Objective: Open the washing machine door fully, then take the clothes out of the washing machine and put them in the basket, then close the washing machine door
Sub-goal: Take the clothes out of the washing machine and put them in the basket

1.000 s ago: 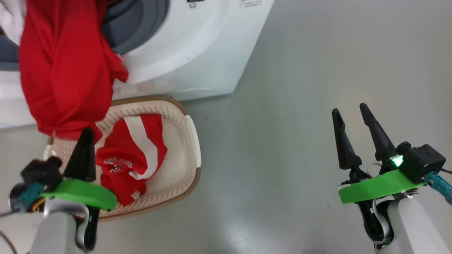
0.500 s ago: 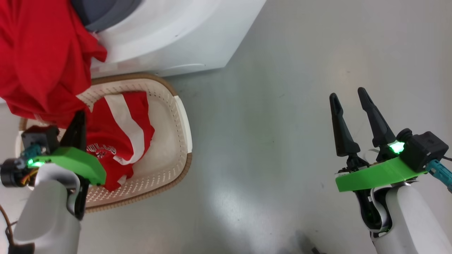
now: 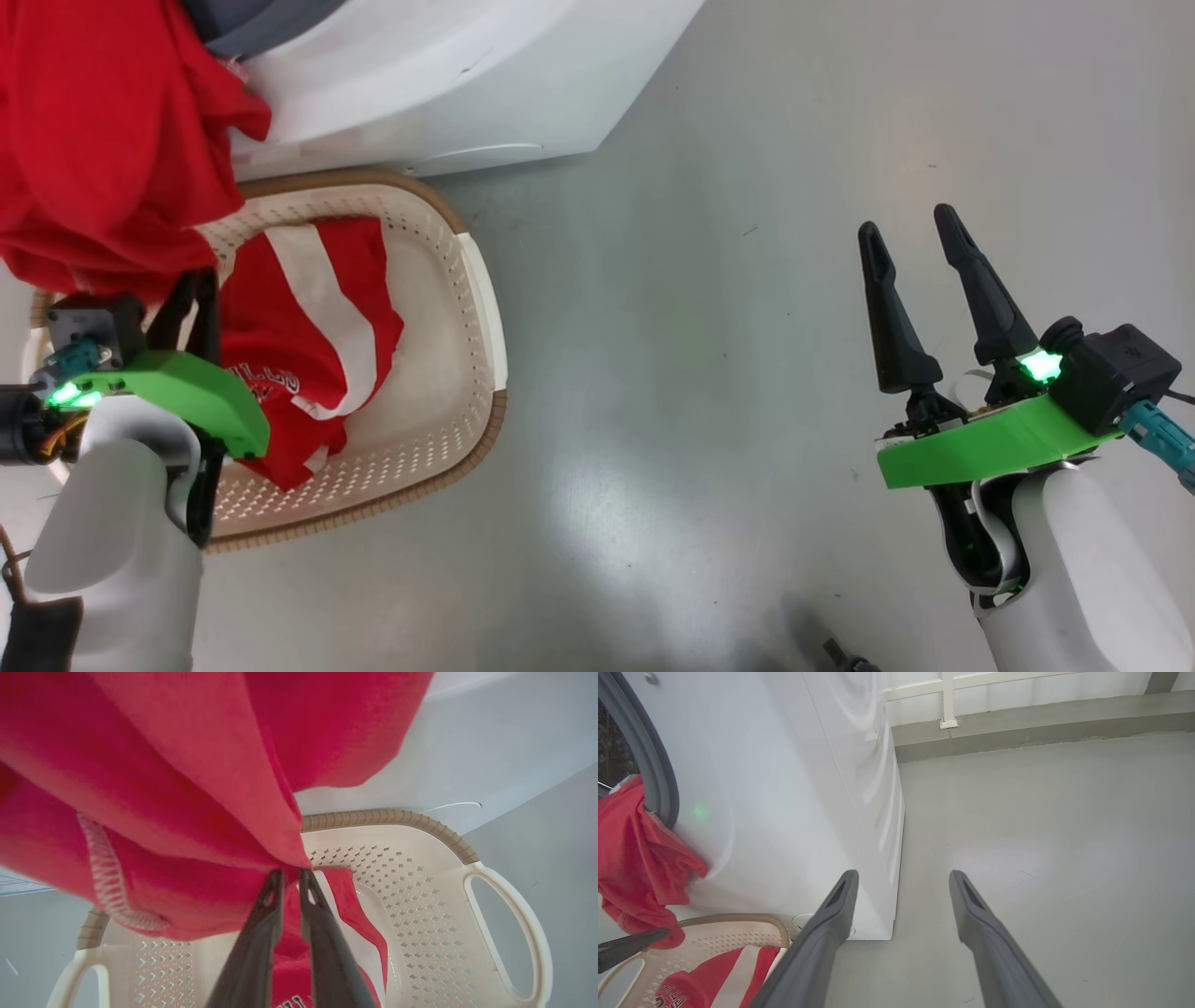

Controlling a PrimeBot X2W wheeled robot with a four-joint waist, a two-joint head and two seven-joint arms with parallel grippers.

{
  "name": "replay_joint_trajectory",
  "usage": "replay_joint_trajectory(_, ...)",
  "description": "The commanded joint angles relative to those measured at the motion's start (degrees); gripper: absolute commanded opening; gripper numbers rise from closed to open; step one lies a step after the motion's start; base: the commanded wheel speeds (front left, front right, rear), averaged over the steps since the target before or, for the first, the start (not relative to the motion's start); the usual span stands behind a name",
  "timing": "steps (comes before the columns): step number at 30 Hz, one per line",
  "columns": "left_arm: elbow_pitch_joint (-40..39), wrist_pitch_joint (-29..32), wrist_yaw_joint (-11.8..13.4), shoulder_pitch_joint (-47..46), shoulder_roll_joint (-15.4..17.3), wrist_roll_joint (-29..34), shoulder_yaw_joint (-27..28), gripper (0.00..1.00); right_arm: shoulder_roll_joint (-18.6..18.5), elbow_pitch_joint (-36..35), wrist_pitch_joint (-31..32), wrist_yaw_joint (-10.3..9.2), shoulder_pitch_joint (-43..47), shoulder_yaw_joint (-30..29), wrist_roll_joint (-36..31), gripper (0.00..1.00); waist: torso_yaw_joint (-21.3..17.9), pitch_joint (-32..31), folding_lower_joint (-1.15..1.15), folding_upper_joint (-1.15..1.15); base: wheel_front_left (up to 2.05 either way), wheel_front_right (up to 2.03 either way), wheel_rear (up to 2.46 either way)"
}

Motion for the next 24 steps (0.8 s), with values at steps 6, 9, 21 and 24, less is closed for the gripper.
replay_joint_trajectory(6, -3.56, -0.29, -0.31, 1.42, 1.74, -1.36, 0.35, 1.00, 0.08, -1.00, -0.37, 0.36, 0.15, 0.72, -0.22, 1.00, 0.80, -0.58, 0.00, 0.00, 0.00, 0.00, 0.00)
replay_joint_trajectory(9, -6.80, -0.29, -0.31, 2.89, 1.53, -2.48, 0.22, 1.00, 0.08, -1.00, -0.37, 0.36, 0.27, 0.36, -0.53, 1.00, 1.30, -0.95, 0.00, 0.00, 0.00, 0.00, 0.00)
replay_joint_trajectory(21, -20.85, -0.29, -0.31, 9.93, 0.45, -4.67, 2.67, 1.00, 0.08, -0.97, -0.37, 0.36, 0.74, -0.48, -1.48, 1.00, 3.38, -2.36, 0.00, 0.00, 0.00, 0.00, 0.00)
replay_joint_trajectory(24, -23.85, -0.29, -0.31, 11.38, 0.28, -4.42, 3.46, 1.00, 0.08, -0.96, -0.37, 0.36, 0.84, -0.51, -1.60, 1.00, 3.63, -2.61, 0.00, 0.00, 0.00, 0.00, 0.00)
